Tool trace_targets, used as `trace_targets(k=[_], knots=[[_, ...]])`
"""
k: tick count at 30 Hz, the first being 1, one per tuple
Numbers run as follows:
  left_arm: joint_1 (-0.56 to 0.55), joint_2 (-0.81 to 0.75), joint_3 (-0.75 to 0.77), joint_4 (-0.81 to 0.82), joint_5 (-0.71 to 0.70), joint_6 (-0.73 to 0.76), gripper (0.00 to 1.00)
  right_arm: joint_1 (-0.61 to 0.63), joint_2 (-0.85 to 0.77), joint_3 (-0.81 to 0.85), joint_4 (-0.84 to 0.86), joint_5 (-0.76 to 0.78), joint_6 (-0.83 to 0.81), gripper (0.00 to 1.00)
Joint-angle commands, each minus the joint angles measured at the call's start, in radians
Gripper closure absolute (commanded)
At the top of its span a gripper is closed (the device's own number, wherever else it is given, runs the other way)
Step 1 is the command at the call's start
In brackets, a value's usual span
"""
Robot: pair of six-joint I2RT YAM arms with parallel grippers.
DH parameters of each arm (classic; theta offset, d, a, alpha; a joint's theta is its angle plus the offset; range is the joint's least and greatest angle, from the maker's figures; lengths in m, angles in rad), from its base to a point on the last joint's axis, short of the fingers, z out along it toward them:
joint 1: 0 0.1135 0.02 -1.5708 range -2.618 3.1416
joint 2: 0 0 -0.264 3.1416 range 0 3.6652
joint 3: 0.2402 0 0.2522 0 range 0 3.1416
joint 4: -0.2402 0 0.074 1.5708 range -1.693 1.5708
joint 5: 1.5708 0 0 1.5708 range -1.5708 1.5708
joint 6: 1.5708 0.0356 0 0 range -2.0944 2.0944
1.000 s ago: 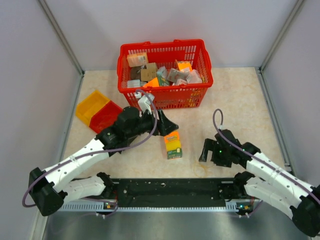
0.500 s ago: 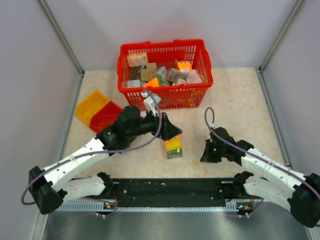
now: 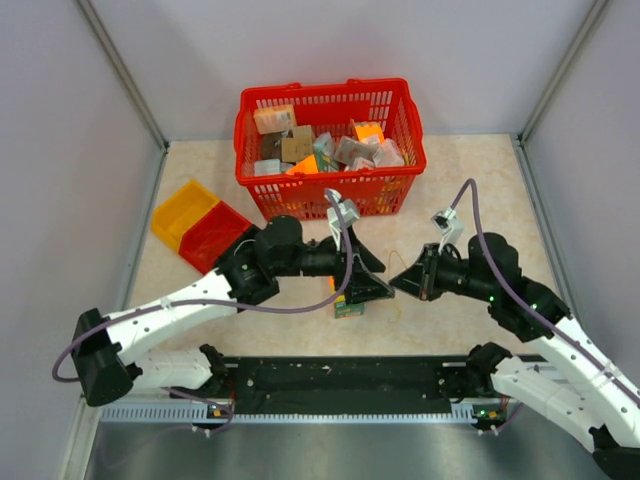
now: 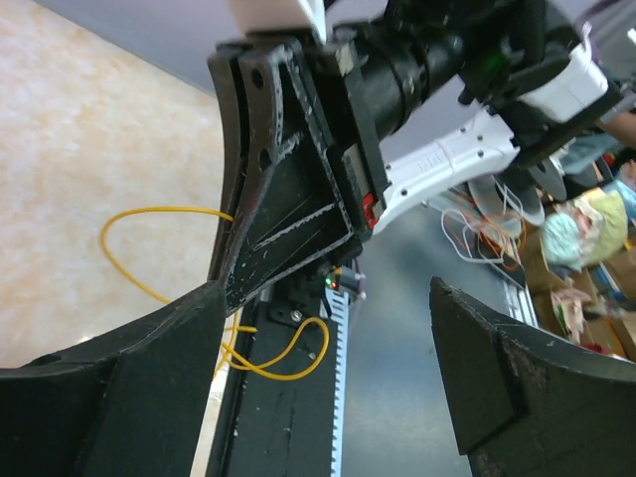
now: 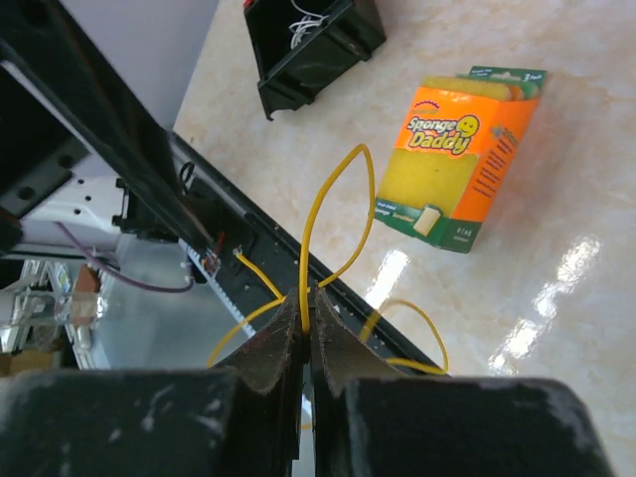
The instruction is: Untangle the cables
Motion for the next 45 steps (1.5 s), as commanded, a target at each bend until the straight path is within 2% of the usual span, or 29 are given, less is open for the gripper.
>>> trace_targets(k=[1,7,12,15,19,24,31,38,40,41,42,43,45], knots=[[-0.049,0.083,0.053,0.045,0.059,0.027,0.14,0.010,-0.024,0.075,0.035,-0.082,-0.001,1.00],[-0.089,0.161,0.110,-0.032,0.076,0.058,0.23,0.010,-0.053,0.101,0.069,-0.100,0.042,1.00],[-0.106,0.201,0.146,-0.098,0.069,0.084,0.34,0.010,-0.058,0.101,0.078,-0.108,0.048,1.00],[-0.107,0.192,0.164,-0.159,0.018,0.109,0.35,0.010,-0.067,0.097,0.075,-0.094,0.051,1.00],[-0.107,0.107,0.121,-0.156,-0.069,0.135,0.31,0.012,-0.084,0.083,0.074,-0.063,0.045,1.00],[-0.107,-0.016,0.038,-0.092,-0.238,0.145,0.15,0.010,-0.072,0.071,0.075,-0.085,0.043,1.00],[-0.107,0.079,0.144,-0.263,-0.290,0.161,0.15,0.010,-0.072,0.094,0.074,-0.088,0.037,1.00],[-0.107,0.146,0.133,-0.224,-0.109,0.129,0.39,0.010,-0.122,0.098,0.074,-0.030,0.040,1.00],[-0.107,0.143,0.136,-0.221,-0.114,0.128,0.55,0.010,-0.124,0.092,0.074,-0.031,0.040,1.00],[-0.107,0.137,0.141,-0.227,-0.135,0.139,0.70,0.010,-0.126,0.088,0.074,-0.033,0.042,1.00],[-0.107,0.129,0.146,-0.237,-0.161,0.156,0.89,0.012,-0.119,0.086,0.074,-0.034,0.040,1.00],[-0.107,0.117,0.152,-0.263,-0.218,0.167,1.00,0.012,-0.116,0.082,0.072,-0.033,0.037,0.90],[-0.106,0.093,0.156,-0.317,-0.365,0.184,1.00,0.010,-0.115,0.069,0.066,-0.020,0.036,0.59]])
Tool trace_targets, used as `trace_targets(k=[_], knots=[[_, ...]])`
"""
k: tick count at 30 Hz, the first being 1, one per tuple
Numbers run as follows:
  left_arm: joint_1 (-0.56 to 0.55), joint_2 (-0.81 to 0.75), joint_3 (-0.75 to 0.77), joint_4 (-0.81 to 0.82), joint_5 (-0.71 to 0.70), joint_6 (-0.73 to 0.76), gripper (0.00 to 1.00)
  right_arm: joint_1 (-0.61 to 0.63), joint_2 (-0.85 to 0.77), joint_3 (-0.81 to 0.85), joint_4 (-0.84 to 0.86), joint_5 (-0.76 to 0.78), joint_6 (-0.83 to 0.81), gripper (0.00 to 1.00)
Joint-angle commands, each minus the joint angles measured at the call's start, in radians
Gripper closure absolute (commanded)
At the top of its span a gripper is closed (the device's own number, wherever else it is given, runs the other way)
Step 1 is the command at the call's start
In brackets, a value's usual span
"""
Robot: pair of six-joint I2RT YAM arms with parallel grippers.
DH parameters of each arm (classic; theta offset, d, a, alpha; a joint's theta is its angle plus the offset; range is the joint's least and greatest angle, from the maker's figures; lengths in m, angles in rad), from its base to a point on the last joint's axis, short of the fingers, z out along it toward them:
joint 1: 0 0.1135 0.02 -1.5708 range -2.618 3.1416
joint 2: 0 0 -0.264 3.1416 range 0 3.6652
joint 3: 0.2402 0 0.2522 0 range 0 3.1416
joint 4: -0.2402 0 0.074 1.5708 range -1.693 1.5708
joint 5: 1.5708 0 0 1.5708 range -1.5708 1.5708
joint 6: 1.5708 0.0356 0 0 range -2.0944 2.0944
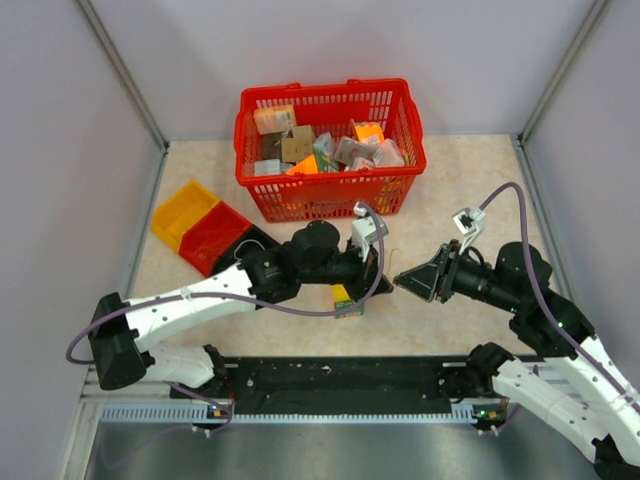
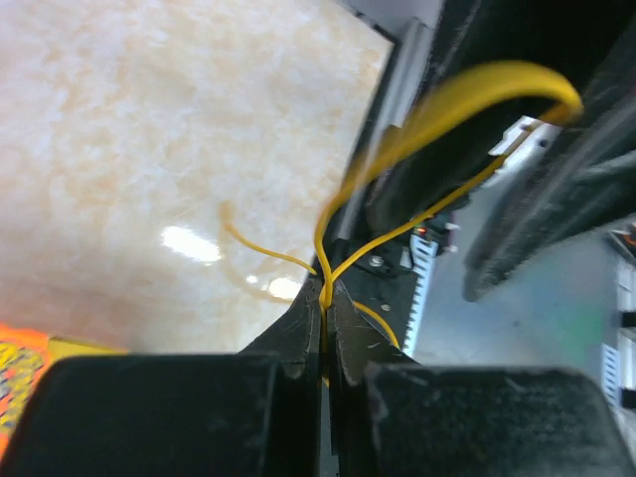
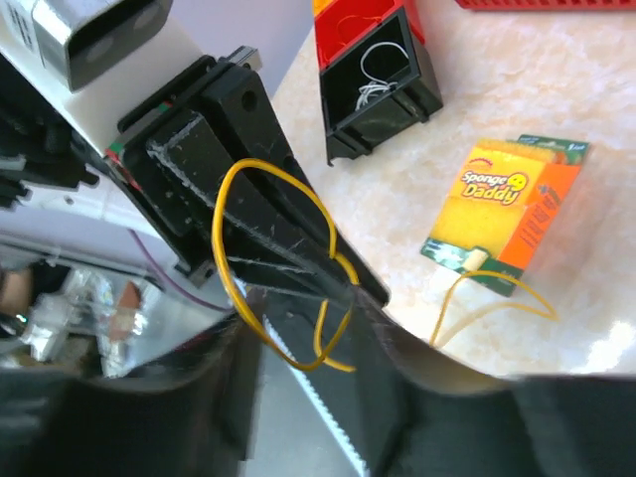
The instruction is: Untangle the cables
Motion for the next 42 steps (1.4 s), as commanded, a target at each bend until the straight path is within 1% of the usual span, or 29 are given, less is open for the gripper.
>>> trace_targets(k=[1,2,3,4,6,7,8,10,11,13,15,17,18,20,22,23,25,26,28,30,32,37,38,40,42], knots=[[0.005,-0.078,0.039,-0.074,-0.277,0.040,1.00,0.010,0.007,0.015,0.021,0.033,-0.004,0.50],[0.007,-0.095,0.037,-0.117,-0.391,0.030,1.00,0.012,0.005,0.010,0.010,0.047,-0.005,0.46],[0.010,-0.113,0.037,-0.163,-0.569,-0.005,1.00,0.010,0.000,0.008,-0.001,0.070,-0.004,0.38],[0.017,-0.130,0.036,-0.221,-0.702,-0.045,1.00,0.010,-0.001,0.005,-0.009,0.082,-0.004,0.37],[0.059,-0.173,0.028,-0.328,-0.879,-0.146,1.00,0.012,-0.010,-0.001,-0.022,0.104,-0.008,0.34],[0.103,-0.199,0.019,-0.388,-0.924,-0.217,1.00,0.010,-0.013,-0.004,-0.027,0.110,-0.010,0.34],[0.164,-0.225,0.008,-0.445,-0.933,-0.277,1.00,0.010,-0.015,-0.007,-0.030,0.118,-0.013,0.34],[0.302,-0.306,-0.059,-0.490,-0.897,-0.381,1.00,0.010,-0.020,-0.008,-0.036,0.127,-0.013,0.34],[0.392,-0.348,-0.108,-0.489,-0.880,-0.409,1.00,0.010,-0.021,-0.008,-0.036,0.130,-0.014,0.35],[0.505,-0.418,-0.166,-0.487,-0.866,-0.437,1.00,0.012,-0.021,-0.007,-0.039,0.132,-0.016,0.35],[0.588,-0.474,-0.182,-0.464,-0.876,-0.405,1.00,0.010,-0.020,-0.004,-0.042,0.133,-0.017,0.35],[0.658,-0.501,-0.164,-0.402,-0.898,-0.347,0.95,0.010,-0.021,-0.005,-0.046,0.138,-0.020,0.35],[0.694,-0.501,-0.150,-0.378,-0.907,-0.311,0.93,0.012,-0.020,-0.007,-0.044,0.138,-0.020,0.35],[0.761,-0.477,-0.099,-0.343,-0.936,-0.264,0.92,0.010,-0.020,-0.008,-0.047,0.139,-0.022,0.36],[0.827,-0.434,-0.037,-0.334,-0.965,-0.265,0.90,0.010,-0.020,-0.013,-0.047,0.139,-0.020,0.36],[0.875,-0.407,-0.009,-0.335,-0.961,-0.295,0.90,0.012,-0.023,-0.013,-0.047,0.139,-0.017,0.36],[0.970,-0.353,0.020,-0.309,-0.894,-0.381,0.91,0.010,-0.026,-0.018,-0.046,0.138,-0.011,0.36],[1.022,-0.322,0.028,-0.300,-0.840,-0.436,0.92,0.012,-0.026,-0.019,-0.046,0.135,-0.011,0.36],[1.115,-0.261,0.031,-0.263,-0.728,-0.530,1.00,0.010,-0.026,-0.015,-0.049,0.124,-0.013,0.36],[1.183,-0.189,0.031,-0.216,-0.653,-0.599,1.00,0.010,-0.033,-0.010,-0.056,0.118,-0.016,0.35],[1.251,-0.112,0.059,-0.223,-0.566,-0.679,1.00,0.010,-0.047,-0.008,-0.067,0.122,-0.017,0.35],[1.350,0.086,0.099,-0.220,-0.437,-0.832,1.00,0.010,-0.076,-0.018,-0.090,0.161,-0.019,0.35],[1.369,0.120,0.099,-0.219,-0.388,-0.855,1.00,0.010,-0.076,-0.019,-0.090,0.162,-0.017,0.35],[1.403,0.195,0.097,-0.202,-0.245,-0.881,1.00,0.012,-0.072,-0.018,-0.090,0.162,-0.017,0.35],[1.426,0.256,0.093,-0.199,-0.165,-0.918,1.00,0.010,-0.063,-0.010,-0.088,0.162,-0.019,0.35]])
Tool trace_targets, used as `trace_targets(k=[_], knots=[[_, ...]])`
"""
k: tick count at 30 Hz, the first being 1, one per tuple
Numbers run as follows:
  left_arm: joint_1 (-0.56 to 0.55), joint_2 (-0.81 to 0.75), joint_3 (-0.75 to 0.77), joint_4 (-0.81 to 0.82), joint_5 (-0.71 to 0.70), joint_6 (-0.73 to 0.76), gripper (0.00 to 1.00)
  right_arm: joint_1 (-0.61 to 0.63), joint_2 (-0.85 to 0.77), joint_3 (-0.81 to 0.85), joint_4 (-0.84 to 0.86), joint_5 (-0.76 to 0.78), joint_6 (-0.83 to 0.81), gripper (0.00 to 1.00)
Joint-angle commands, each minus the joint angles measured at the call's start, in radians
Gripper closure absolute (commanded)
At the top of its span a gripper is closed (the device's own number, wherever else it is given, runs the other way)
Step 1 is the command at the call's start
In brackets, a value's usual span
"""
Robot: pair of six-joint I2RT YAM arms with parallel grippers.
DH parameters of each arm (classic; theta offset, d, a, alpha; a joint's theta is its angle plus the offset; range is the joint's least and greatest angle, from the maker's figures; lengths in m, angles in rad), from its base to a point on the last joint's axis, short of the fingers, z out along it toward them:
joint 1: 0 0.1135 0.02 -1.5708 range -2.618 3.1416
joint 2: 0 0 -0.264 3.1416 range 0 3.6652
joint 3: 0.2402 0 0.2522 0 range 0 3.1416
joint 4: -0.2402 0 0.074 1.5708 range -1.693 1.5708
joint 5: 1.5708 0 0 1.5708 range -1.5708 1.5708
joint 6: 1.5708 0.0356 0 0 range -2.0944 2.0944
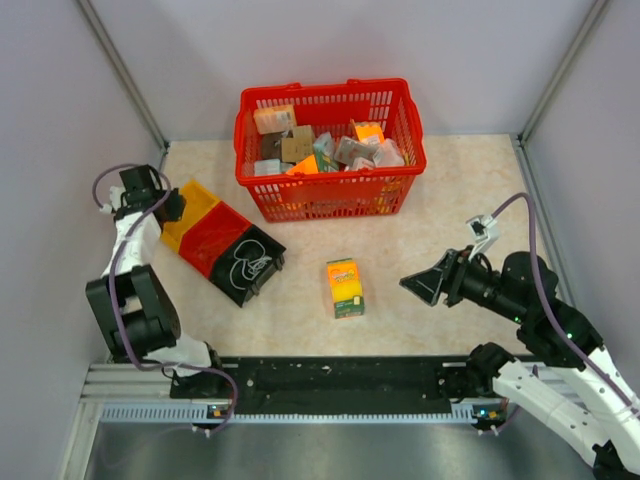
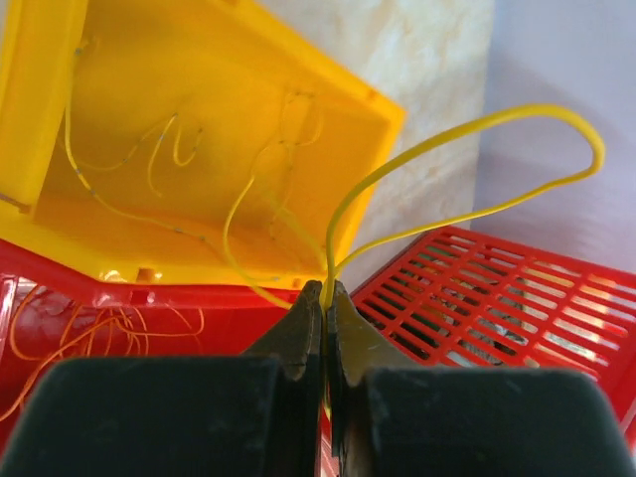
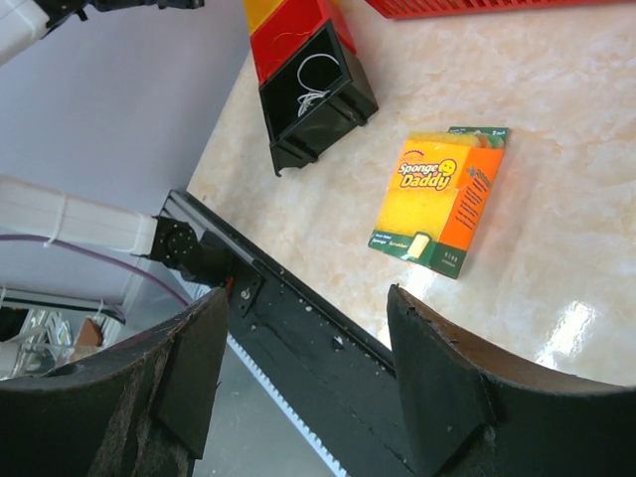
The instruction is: Untangle the cables
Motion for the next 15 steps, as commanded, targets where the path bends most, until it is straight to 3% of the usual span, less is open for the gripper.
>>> trace_targets(k=[1,2,5,7,11,15], knots=[[0.057,0.105,0.023,0.050,0.275,-0.142,1.00,0.010,0.008,0.008,0.009,0.017,-0.016,0.35],[0.065,0.119,0.017,0.065,0.306,-0.156,0.98,0.010,0.015,0.013,0.009,0.014,-0.017,0.35],[0.068,0.096,0.002,0.065,0.328,-0.173,0.54,0.010,0.015,0.016,0.007,0.016,-0.022,0.35],[0.068,0.040,-0.026,0.071,0.283,-0.174,0.02,0.010,0.018,0.011,0.007,0.017,-0.020,0.35],[0.069,-0.077,-0.066,0.074,0.246,-0.153,0.02,0.010,0.028,-0.001,0.009,0.017,-0.016,0.35],[0.059,-0.210,-0.170,0.131,0.355,-0.147,0.03,0.012,0.053,-0.013,0.018,0.024,-0.019,0.35]])
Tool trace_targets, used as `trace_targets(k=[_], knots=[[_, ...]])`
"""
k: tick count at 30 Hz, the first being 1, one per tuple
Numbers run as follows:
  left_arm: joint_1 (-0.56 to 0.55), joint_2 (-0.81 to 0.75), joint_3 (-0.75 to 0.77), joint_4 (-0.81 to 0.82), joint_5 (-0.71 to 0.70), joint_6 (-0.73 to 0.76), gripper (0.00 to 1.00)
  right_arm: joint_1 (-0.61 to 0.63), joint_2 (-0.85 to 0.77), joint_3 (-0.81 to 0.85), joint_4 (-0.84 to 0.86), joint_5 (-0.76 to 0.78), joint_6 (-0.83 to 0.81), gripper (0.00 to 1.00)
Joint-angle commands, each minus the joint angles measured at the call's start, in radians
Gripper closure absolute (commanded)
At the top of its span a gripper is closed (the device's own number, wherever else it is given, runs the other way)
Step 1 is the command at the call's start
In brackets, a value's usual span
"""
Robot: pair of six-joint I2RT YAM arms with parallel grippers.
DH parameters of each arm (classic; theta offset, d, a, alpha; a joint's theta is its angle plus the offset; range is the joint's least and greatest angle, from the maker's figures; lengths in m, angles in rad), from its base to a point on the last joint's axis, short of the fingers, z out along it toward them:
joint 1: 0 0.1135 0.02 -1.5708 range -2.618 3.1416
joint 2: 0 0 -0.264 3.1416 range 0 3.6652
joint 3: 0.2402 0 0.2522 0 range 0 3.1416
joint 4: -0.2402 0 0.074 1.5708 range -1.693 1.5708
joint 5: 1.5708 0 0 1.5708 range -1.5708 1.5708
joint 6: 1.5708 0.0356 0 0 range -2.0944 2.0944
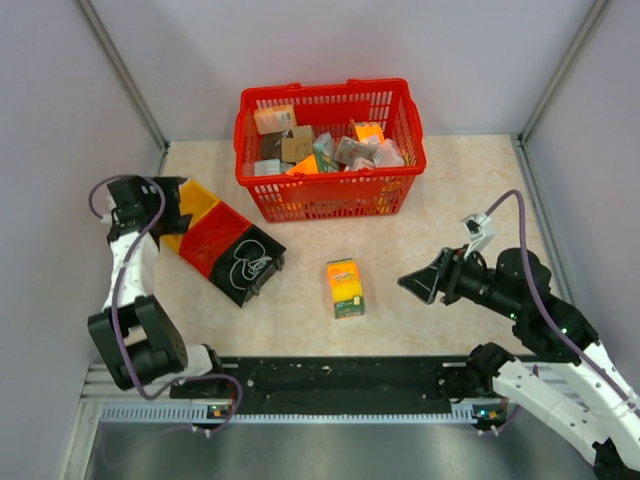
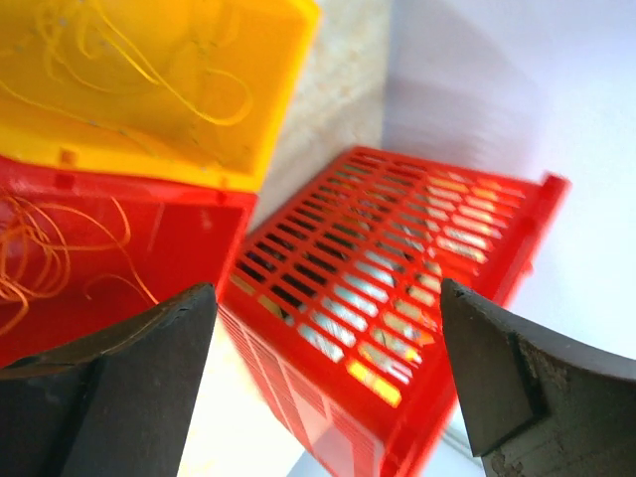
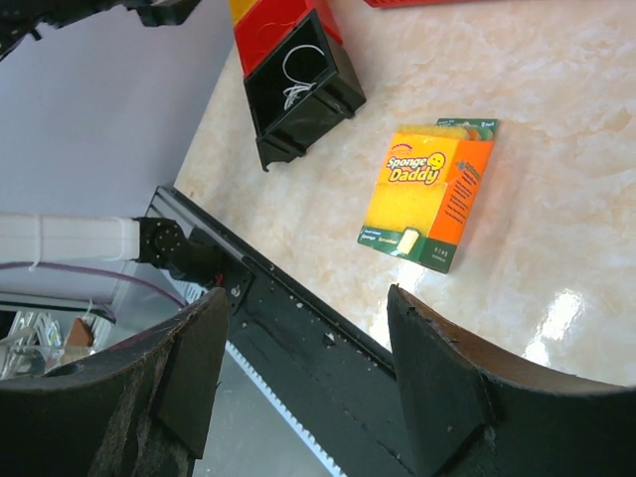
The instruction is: Untangle the cables
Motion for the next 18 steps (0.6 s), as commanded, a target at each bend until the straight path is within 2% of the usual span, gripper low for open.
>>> trace_targets(k=[1,5,8,10,11,12,13,14,16,18], knots=[[-0.012,-0.172,-0.117,0.118,0.134,0.017,0.04,0.010,0.032,-0.016,0.028,0.017,-0.011,0.35],[-0.140,-0.319,-0.186,0.082,0.190,0.205,0.04,0.010,0.071,-0.031,0.033,0.053,-0.020,0.35],[-0.238,-0.480,-0.205,-0.053,0.120,0.392,0.04,0.010,0.088,-0.041,0.020,0.087,-0.045,0.34],[-0.280,-0.613,-0.240,-0.075,0.081,0.486,0.04,0.010,0.095,-0.047,-0.006,0.128,-0.046,0.32],[-0.285,-0.670,-0.249,-0.069,0.096,0.529,0.04,0.012,0.095,-0.051,-0.018,0.156,-0.046,0.28],[-0.286,-0.725,-0.257,-0.043,0.125,0.570,0.04,0.010,0.097,-0.054,-0.033,0.190,-0.049,0.25],[-0.285,-0.762,-0.251,-0.022,0.154,0.606,0.03,0.010,0.098,-0.058,-0.049,0.237,-0.046,0.17],[-0.285,-0.788,-0.230,-0.002,0.200,0.645,0.02,0.012,0.100,-0.061,-0.067,0.279,-0.042,0.03],[-0.295,-0.795,-0.173,0.060,0.356,0.715,0.02,0.010,0.101,-0.058,-0.105,0.375,-0.032,0.01],[-0.320,-0.787,-0.139,0.159,0.487,0.703,0.02,0.012,0.103,-0.041,-0.133,0.461,-0.042,0.01]])
